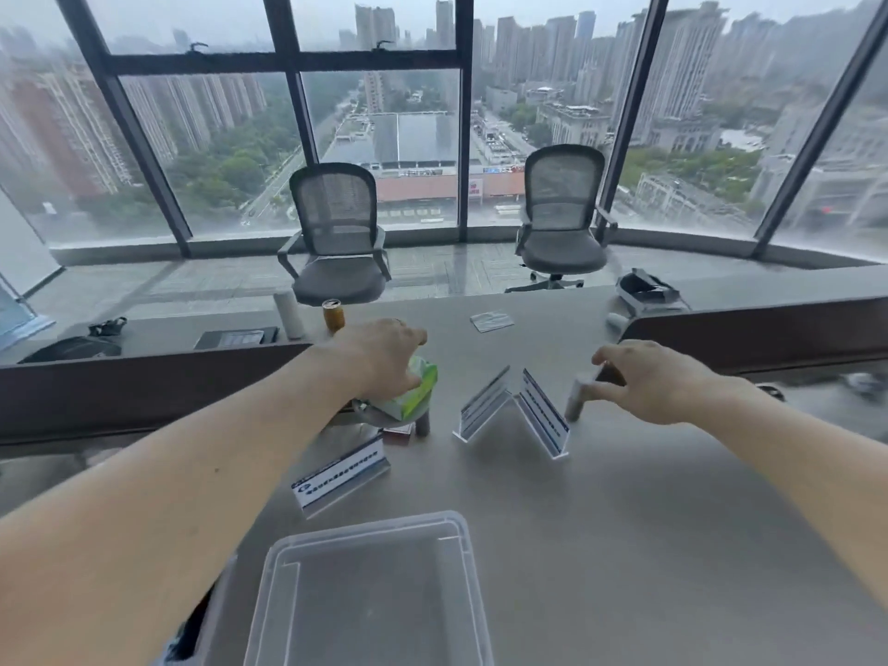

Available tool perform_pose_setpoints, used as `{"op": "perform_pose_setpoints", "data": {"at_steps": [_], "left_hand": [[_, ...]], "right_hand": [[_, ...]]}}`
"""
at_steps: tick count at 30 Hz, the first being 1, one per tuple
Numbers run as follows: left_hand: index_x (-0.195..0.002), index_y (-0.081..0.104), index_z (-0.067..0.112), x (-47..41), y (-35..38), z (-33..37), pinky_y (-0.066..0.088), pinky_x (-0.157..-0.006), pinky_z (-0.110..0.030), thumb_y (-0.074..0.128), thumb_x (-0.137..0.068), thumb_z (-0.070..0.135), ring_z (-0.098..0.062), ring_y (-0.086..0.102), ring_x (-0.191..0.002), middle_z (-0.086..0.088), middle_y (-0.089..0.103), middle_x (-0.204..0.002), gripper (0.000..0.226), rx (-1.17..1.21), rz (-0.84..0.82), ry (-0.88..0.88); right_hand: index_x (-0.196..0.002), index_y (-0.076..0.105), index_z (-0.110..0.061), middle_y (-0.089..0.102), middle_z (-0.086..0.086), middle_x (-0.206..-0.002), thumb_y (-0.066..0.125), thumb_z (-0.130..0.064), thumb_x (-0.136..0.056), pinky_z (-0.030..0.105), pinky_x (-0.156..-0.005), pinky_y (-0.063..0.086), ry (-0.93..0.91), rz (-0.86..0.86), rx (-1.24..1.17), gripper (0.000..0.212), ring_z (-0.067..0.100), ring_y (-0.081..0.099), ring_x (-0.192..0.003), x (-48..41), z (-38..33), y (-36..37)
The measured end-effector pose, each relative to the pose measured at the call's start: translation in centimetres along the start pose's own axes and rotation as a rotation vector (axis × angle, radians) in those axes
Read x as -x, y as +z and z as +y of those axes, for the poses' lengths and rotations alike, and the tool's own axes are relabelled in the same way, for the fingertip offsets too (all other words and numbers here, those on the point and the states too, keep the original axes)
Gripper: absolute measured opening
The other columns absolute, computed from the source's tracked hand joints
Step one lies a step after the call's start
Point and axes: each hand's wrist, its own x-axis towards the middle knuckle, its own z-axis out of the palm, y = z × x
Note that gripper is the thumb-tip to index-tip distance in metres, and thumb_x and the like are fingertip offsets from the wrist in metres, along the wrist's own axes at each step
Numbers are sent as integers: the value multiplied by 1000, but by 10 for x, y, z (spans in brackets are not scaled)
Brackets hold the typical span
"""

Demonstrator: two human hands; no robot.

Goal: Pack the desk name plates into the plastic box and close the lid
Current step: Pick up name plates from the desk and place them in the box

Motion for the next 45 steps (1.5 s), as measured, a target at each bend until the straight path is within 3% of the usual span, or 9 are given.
{"op": "perform_pose_setpoints", "data": {"at_steps": [3, 8, 13, 22, 27, 32, 38, 41, 45], "left_hand": [[-146, 42, 25, -20, 13, 25, 48, -88, -40, 54, -96, 49, -29, 54, -126, -7, 53, -142, 57, -25, -28, 8], [-144, 43, 27, -56, 37, 36, 50, -100, -50, 56, -92, 49, -28, 54, -127, -5, 52, -143, 58, -36, -101, 10], [-144, 44, 23, -99, 67, 50, 48, -101, -45, 56, -96, 47, -28, 52, -129, -4, 51, -142, 55, -5, -76, 45], [-145, 40, 19, -140, 150, 76, 42, -105, -38, 55, -97, 45, -26, 44, -135, -4, 45, -148, 57, 26, -119, -5], [-146, 36, 20, -174, 210, 99, 40, -107, -40, 57, -95, 44, -26, 40, -138, -5, 40, -153, 61, 31, -165, -88], [-147, 36, 19, -213, 255, 130, 35, -112, -39, 60, -94, 44, -25, 34, -144, -5, 35, -157, 64, 71, -144, -89], [-153, 30, 19, -253, 280, 150, 34, -114, -40, 58, -96, 44, -25, 34, -143, -2, 33, -158, 68, 188, -115, -112], [-156, 27, 19, -262, 286, 157, 33, -115, -39, 58, -97, 43, -23, 32, -144, 0, 32, -158, 70, 293, -120, -145], [-155, 29, 21, -270, 292, 164, 35, -114, -38, 60, -96, 43, -21, 33, -144, 2, 33, -156, 70, 397, -140, -204]], "right_hand": [[-133, 54, -21, 58, 5, -132, 53, -49, -97, 39, -98, 45, -8, -21, 6, 46, 26, 52, -126, -12, 26, 9], [-131, 56, -25, 57, 2, -130, 55, -46, -96, 41, -97, 46, -14, -61, 4, 41, 25, 52, -126, -23, 40, 30], [-134, 51, -30, 55, -3, -135, 50, -52, -97, 37, -87, 44, 5, -94, 83, 43, 22, 52, -128, -41, 55, 55], [-134, 55, -19, 59, 4, -136, 51, -48, -98, 42, -91, 51, -14, -166, 30, 46, 27, 56, -125, -126, 84, 129], [-121, 61, -11, 63, 14, -123, 53, -51, -96, 41, -84, 53, 8, -155, 2, 48, 36, 61, -111, -189, 101, 192], [-68, 45, -12, 54, 8, -79, 62, -56, -89, 34, -67, 40, 24, -143, -55, 52, 37, 61, -93, -239, 116, 242], [-70, 50, -9, 48, 10, -70, 63, -25, -90, 32, -66, 39, 9, -115, -139, 30, 37, 55, -80, -270, 122, 277], [-61, 36, -10, 38, 8, -64, 57, -8, -89, 33, -62, 37, 7, -89, -157, 36, 36, 49, -73, -268, 137, 284], [-73, 51, -10, 56, 13, -78, 59, -9, -87, 35, -61, 41, -18, -76, -161, 16, 36, 54, -73, -254, 172, 288]]}}
